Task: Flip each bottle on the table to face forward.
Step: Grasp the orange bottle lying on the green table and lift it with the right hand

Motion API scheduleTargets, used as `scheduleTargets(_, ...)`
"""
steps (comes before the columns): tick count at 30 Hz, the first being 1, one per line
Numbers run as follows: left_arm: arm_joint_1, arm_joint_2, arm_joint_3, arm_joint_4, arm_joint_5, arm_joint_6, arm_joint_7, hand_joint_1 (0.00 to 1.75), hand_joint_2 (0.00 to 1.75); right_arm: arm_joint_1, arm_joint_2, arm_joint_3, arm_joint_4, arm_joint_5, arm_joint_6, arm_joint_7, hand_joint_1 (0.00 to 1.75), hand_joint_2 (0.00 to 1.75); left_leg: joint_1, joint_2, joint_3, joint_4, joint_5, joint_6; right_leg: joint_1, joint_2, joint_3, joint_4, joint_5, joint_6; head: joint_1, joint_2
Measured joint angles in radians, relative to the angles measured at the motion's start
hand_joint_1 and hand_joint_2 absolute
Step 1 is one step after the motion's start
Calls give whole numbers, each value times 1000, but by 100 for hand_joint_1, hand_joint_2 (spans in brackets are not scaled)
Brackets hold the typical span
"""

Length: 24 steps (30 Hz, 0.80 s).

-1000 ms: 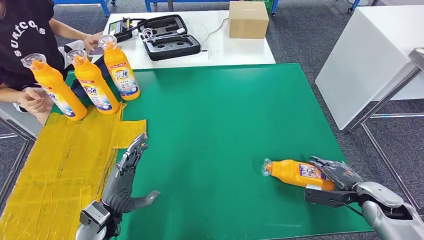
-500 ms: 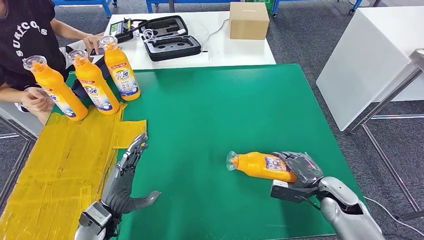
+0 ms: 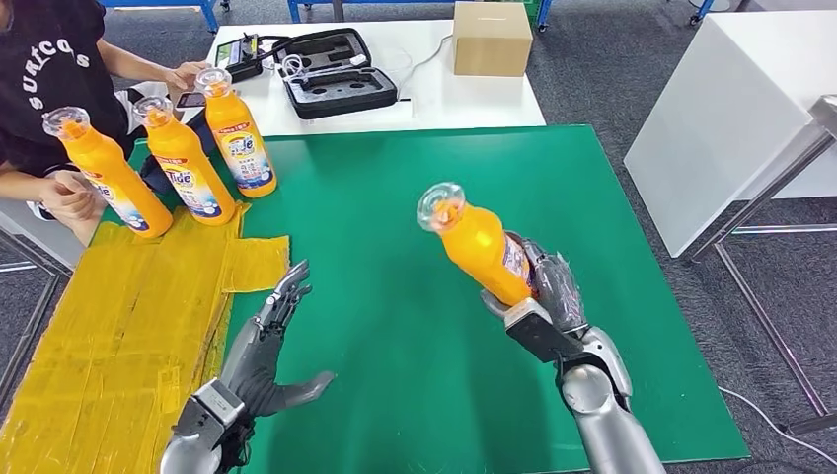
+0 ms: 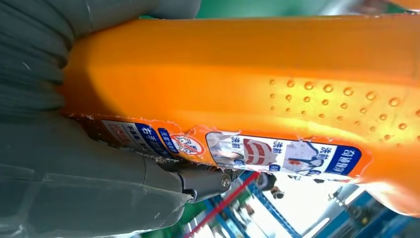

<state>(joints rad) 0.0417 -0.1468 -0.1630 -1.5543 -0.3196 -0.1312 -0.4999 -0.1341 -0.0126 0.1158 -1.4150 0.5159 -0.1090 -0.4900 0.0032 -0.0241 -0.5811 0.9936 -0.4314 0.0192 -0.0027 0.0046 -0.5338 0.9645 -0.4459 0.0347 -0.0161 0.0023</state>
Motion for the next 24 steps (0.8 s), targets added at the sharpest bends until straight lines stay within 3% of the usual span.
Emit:
scheduleTargets(8, -61, -27, -17, 66, 54, -26, 63, 0, 175, -10, 162, -26, 32, -129, 106, -21, 175, 175, 0, 0, 0, 0, 0, 0, 0, 0, 0, 0, 0, 0, 0, 0)
scheduleTargets(13, -89, -33, -23, 99, 72, -33, 75, 0, 175, -14, 224, -5, 91, -145, 144, -30, 175, 175, 0, 0, 0, 0, 0, 0, 0, 0, 0, 0, 0, 0, 0, 0)
scheduleTargets(24, -147, -36, -32, 162, 109, -35, 94, 0, 175, -24, 332, 173, 327, -122, 197, -53, 175, 175, 0, 1, -1, 0, 0, 0, 0, 0, -1, 0, 0, 0, 0, 0)
